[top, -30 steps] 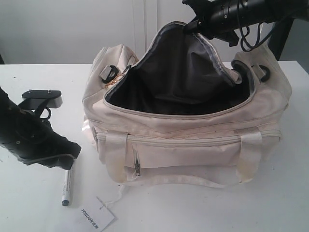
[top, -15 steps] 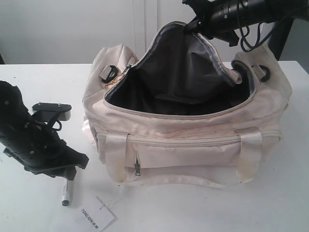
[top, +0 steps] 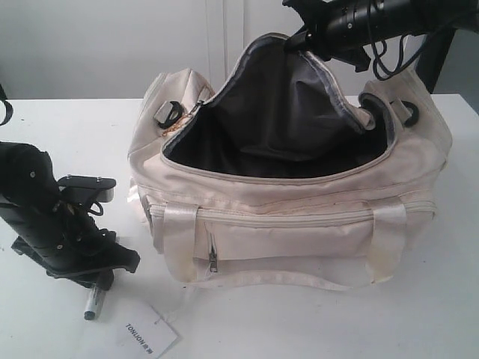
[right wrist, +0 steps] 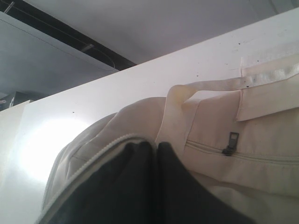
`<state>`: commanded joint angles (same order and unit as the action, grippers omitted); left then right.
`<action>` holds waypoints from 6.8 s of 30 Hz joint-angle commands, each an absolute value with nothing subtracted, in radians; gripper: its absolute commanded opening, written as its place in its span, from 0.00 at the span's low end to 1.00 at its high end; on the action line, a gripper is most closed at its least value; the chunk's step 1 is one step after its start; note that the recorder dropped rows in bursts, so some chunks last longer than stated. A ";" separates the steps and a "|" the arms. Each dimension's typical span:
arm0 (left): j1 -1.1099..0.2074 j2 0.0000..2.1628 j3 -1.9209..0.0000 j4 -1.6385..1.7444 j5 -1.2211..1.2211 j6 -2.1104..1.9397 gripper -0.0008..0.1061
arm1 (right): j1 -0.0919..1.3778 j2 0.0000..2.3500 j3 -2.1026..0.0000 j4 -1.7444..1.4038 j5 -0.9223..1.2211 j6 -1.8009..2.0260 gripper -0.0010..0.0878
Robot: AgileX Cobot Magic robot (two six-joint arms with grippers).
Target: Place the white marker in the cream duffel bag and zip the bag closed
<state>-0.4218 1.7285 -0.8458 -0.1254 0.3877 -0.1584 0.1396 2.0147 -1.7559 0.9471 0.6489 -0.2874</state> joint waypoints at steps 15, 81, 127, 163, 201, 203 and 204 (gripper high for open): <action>-0.422 1.652 -0.846 -0.121 0.408 -0.140 0.01 | 0.140 2.015 -1.756 0.947 0.649 -0.287 0.01; -0.892 1.921 -1.712 0.348 0.450 0.621 0.01 | 0.140 2.015 -1.756 0.947 0.649 -0.287 0.01; -0.803 1.721 -1.716 0.338 1.014 0.042 0.01 | 0.140 2.015 -1.756 0.947 0.649 -0.287 0.01; -0.303 1.498 -1.578 0.021 1.159 0.000 0.01 | 0.140 2.015 -1.756 0.947 0.649 -0.287 0.01; -0.302 1.538 -1.461 -0.028 0.860 -0.081 0.01 | 0.183 2.015 -1.947 0.618 1.221 -0.416 0.01; -0.302 1.538 -1.461 -0.028 0.862 -0.081 0.01 | 0.202 2.011 -1.947 0.588 1.221 -0.416 0.01; -0.302 1.538 -1.461 -0.028 0.864 -0.081 0.01 | 0.210 2.008 -1.947 0.583 1.221 -0.416 0.01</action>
